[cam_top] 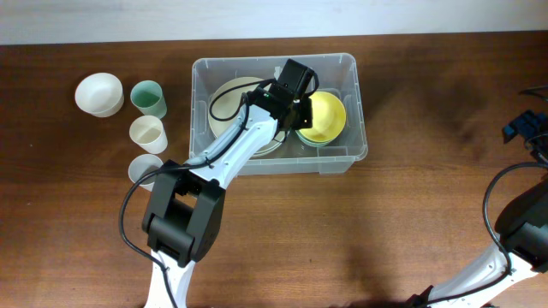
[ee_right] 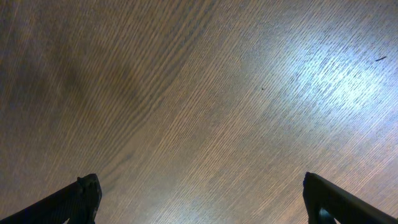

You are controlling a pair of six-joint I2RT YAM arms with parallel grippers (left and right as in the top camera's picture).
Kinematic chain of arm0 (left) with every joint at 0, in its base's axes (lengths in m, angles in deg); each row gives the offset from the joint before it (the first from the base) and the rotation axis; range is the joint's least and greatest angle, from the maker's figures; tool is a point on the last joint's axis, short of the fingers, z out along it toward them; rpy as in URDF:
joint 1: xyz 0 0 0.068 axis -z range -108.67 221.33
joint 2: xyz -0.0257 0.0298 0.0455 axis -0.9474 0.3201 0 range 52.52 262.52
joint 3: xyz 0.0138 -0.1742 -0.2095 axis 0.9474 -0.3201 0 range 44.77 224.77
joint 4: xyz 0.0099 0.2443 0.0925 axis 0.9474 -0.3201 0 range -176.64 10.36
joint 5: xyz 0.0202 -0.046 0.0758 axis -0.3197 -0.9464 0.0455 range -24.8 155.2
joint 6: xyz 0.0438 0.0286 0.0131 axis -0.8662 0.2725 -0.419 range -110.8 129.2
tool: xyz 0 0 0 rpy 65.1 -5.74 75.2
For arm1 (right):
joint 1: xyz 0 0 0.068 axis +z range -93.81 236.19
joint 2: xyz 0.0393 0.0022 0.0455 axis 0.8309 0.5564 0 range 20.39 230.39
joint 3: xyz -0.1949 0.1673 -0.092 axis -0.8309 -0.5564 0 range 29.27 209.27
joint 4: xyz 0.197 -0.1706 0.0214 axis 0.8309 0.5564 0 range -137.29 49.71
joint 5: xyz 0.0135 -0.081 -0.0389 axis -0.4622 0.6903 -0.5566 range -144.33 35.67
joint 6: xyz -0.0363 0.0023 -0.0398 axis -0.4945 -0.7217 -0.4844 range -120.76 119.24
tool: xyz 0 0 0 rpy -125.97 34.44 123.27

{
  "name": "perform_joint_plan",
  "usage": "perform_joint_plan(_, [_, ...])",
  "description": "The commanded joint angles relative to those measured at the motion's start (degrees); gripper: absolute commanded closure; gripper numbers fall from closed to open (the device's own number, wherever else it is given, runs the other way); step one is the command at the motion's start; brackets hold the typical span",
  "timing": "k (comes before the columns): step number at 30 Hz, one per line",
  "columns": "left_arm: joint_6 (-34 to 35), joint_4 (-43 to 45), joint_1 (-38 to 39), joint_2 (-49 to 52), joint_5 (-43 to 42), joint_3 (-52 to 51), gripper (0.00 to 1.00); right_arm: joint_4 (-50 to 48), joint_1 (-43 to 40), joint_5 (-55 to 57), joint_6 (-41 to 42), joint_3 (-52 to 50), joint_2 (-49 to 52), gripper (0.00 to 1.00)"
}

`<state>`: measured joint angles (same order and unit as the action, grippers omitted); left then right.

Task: Pack container
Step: 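Lower the yellow bowl onto the green bowl and release, then retract the left gripper to the white bowl at back left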

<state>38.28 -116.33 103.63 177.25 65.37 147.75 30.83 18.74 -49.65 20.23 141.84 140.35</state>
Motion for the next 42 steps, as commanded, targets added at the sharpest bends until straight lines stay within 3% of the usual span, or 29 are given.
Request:
perform_joint_plan(1, [-0.7, 0.3, -0.1, 0.7, -0.5, 0.5, 0.99, 0.0, -0.1, 0.5, 0.4, -0.2, -0.3, 0.01])
perform_joint_plan(31, [-0.7, -3.0, -2.5, 0.7, -5.8, 1.4, 0.98, 0.0, -0.1, 0.5, 0.5, -0.2, -0.3, 0.01])
perform_joint_plan(37, [-0.7, -2.9, -2.5, 0.7, -5.8, 1.4, 0.84, 0.0, -0.1, 0.5, 0.4, -0.2, -0.3, 0.01])
perform_joint_plan(40, [-1.0, -2.8, -2.5, 0.7, -5.8, 1.4, 0.81, 0.0, -0.1, 0.5, 0.4, -0.2, -0.3, 0.01])
perform_joint_plan(42, [-1.9, -2.5, -2.5, 0.7, -5.8, 1.4, 0.69, 0.0, -0.1, 0.5, 0.4, -0.2, -0.3, 0.01])
